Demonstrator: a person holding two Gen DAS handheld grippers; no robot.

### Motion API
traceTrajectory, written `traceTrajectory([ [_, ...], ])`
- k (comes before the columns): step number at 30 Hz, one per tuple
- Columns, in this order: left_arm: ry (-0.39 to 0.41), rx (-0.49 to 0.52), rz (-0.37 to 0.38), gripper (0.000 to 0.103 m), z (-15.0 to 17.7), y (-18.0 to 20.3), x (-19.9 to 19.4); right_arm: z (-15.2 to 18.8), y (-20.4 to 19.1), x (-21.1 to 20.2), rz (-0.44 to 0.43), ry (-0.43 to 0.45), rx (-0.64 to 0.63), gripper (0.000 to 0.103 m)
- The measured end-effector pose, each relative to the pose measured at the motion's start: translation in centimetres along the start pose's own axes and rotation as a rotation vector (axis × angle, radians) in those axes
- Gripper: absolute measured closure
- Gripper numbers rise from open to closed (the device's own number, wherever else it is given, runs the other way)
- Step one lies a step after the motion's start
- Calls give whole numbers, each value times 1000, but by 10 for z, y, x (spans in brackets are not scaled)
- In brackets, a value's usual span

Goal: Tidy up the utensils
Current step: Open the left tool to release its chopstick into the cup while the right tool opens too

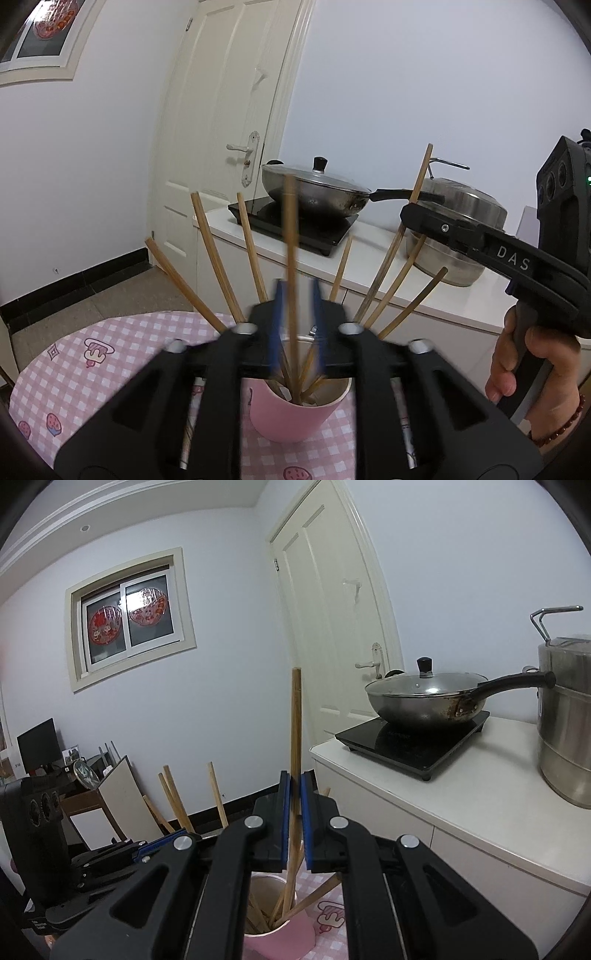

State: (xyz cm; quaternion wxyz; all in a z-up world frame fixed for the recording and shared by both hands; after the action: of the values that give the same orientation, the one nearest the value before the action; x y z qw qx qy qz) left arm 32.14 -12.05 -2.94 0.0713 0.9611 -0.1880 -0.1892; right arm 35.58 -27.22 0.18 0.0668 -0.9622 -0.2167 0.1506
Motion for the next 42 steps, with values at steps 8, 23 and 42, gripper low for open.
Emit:
traceTrajectory([
  [8,18,-7,15,51,-2,1,-8,-1,-21,1,32,-18,-100,99],
  [23,11,-23,12,44,-4,-3,-16,-1,-29,4,51,-41,-129,98],
  [42,-66,14,-18,43,9,-12,-37,27,-53,-25,134,-77,-133,83],
])
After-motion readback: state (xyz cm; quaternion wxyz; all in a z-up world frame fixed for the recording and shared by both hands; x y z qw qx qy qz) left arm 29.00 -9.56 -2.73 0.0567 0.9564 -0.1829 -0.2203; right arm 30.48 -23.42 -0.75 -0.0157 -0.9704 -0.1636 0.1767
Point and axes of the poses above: each gripper's, at about its wrist camera, not at the fingertips, and x roughly the way its jaws point, y to its right, z to its underside, the point moved 6 cm from there along x, roughly the way its jaws point, and after that the axes turned 1 degree about -x, right-handed, at the moved point
